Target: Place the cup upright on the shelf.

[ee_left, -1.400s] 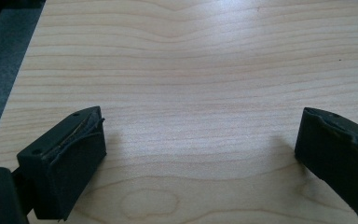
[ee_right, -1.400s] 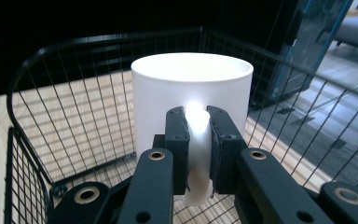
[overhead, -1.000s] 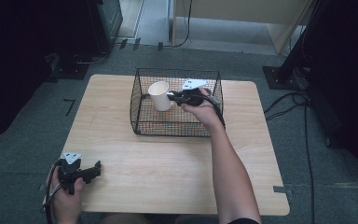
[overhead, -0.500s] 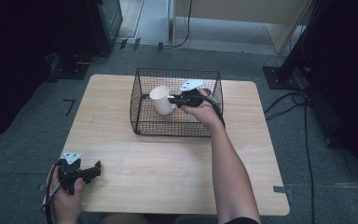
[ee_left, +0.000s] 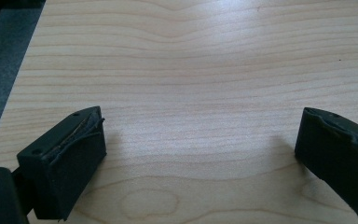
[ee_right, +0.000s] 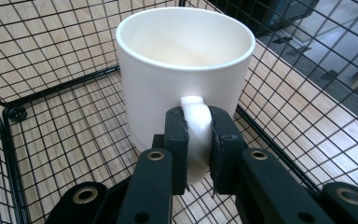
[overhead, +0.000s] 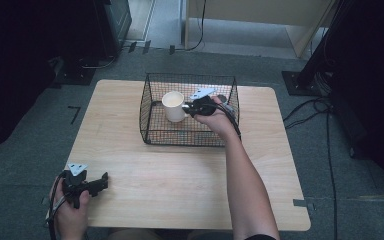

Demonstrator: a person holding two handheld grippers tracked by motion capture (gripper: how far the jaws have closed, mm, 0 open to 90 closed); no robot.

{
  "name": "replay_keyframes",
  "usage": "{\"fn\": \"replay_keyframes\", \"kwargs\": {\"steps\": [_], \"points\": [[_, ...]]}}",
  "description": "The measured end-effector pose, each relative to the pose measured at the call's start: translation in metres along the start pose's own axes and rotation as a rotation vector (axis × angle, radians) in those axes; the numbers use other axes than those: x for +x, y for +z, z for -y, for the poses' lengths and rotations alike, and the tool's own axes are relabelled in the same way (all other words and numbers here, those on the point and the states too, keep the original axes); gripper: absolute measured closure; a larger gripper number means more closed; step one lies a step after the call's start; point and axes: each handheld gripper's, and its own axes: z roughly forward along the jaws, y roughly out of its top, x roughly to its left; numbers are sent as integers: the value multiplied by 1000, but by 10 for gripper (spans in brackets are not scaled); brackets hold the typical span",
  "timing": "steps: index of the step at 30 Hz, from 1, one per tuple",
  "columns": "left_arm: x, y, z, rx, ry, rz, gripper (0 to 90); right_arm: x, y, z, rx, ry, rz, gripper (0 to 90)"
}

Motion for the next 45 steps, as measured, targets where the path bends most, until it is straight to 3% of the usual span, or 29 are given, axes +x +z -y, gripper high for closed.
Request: {"fn": "replay_keyframes", "kwargs": {"steps": [4, 8, 10, 11, 14, 18, 24, 30, 37, 42, 45], "points": [[0, 0, 0, 0, 0, 0, 19, 0, -1, 1, 20, -3, 4, 782], [0, 0, 0, 0, 0, 0, 19, -1, -3, 0, 13, 31, 19, 629], [0, 0, 0, 0, 0, 0, 19, 0, -3, 1, 18, 31, 22, 600], [0, 0, 0, 0, 0, 0, 19, 1, -4, 0, 15, 26, 38, 522], [0, 0, 0, 0, 0, 0, 19, 2, -6, -2, -27, 36, 62, 403], [0, 0, 0, 0, 0, 0, 19, 2, -12, -7, -84, 49, 95, 338], [0, 0, 0, 0, -1, 0, 19, 7, -29, -19, -196, 38, 119, 307], [0, 0, 0, -2, -2, 0, 19, 11, -49, -27, -257, 56, 141, 251], [0, 0, 0, -2, -2, 0, 19, 28, -71, -30, -308, 30, 110, 180], [0, 0, 0, -2, -2, 0, 19, 46, -89, -24, -293, -18, 95, 179], [0, 0, 0, -2, -2, 0, 19, 54, -100, -21, -299, -21, 89, 163]]}}
